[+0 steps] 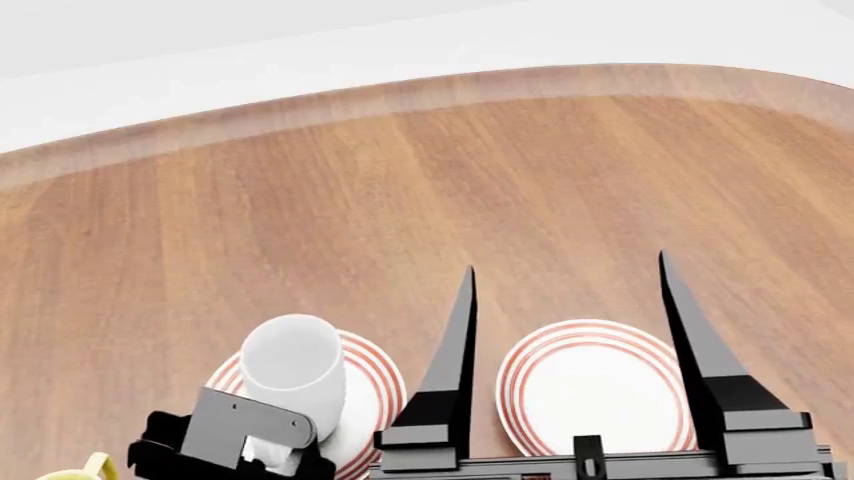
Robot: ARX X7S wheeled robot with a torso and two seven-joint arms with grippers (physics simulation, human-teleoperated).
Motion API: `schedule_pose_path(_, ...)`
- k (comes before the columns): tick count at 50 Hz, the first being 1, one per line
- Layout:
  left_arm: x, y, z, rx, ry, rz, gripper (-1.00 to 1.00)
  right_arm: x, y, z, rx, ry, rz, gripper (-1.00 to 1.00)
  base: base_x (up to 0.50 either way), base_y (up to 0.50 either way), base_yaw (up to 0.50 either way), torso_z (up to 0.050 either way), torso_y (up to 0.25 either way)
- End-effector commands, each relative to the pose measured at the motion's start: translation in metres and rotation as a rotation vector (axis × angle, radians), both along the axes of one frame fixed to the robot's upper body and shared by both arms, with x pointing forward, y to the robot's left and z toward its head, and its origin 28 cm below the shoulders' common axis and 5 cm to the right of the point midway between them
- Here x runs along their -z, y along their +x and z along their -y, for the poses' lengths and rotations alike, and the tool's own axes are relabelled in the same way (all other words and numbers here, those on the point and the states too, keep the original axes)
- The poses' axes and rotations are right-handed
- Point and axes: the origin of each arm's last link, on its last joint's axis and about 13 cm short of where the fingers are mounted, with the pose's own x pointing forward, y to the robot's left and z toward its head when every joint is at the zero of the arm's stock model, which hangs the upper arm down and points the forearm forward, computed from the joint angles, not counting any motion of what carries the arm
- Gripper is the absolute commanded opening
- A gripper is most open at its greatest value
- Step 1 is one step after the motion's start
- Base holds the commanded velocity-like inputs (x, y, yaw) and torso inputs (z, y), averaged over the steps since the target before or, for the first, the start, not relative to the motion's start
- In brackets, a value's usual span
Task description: Put the white mug on the left plate.
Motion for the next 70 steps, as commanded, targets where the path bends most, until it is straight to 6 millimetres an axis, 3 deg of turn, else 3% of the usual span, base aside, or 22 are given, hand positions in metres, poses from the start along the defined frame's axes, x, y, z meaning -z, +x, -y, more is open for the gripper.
schedule_pose_path(1, -0.012, -0.018, 0.0, 0.017, -0.036, 0.033, 1.0, 0.0, 0.0, -0.001, -0.004, -0.002, -0.001, 1.0, 0.0, 0.0, 0.0, 0.0, 0.0)
schedule_pose_path(10, -0.031, -0.045, 0.0, 0.045, -0.063, 0.093, 1.0, 0.0, 0.0, -0.002, -0.009, -0.004, -0.001, 1.0, 0.0, 0.0, 0.0, 0.0, 0.0)
schedule_pose_path(22, -0.085, -0.066, 0.0, 0.093, -0.117, 0.25, 1.0, -0.002, -0.001, -0.001, -0.007, -0.003, 0.005, 1.0, 0.0, 0.0, 0.0, 0.0, 0.0)
schedule_pose_path(35, -0.13, -0.082, -0.017, 0.061, -0.151, 0.458, 1.0, 0.002, 0.001, -0.002, -0.014, -0.002, -0.005, 1.0, 0.0, 0.0, 0.0, 0.0, 0.0)
schedule_pose_path(50, -0.164, -0.111, -0.022, 0.063, -0.192, 0.567, 1.0, 0.001, 0.001, -0.003, -0.017, -0.003, -0.009, 1.0, 0.0, 0.0, 0.0, 0.0, 0.0)
schedule_pose_path(70, -0.178, -0.124, -0.024, 0.069, -0.218, 0.608, 1.0, -0.001, 0.0, -0.002, -0.01, -0.009, -0.001, 1.0, 0.0, 0.0, 0.0, 0.0, 0.0)
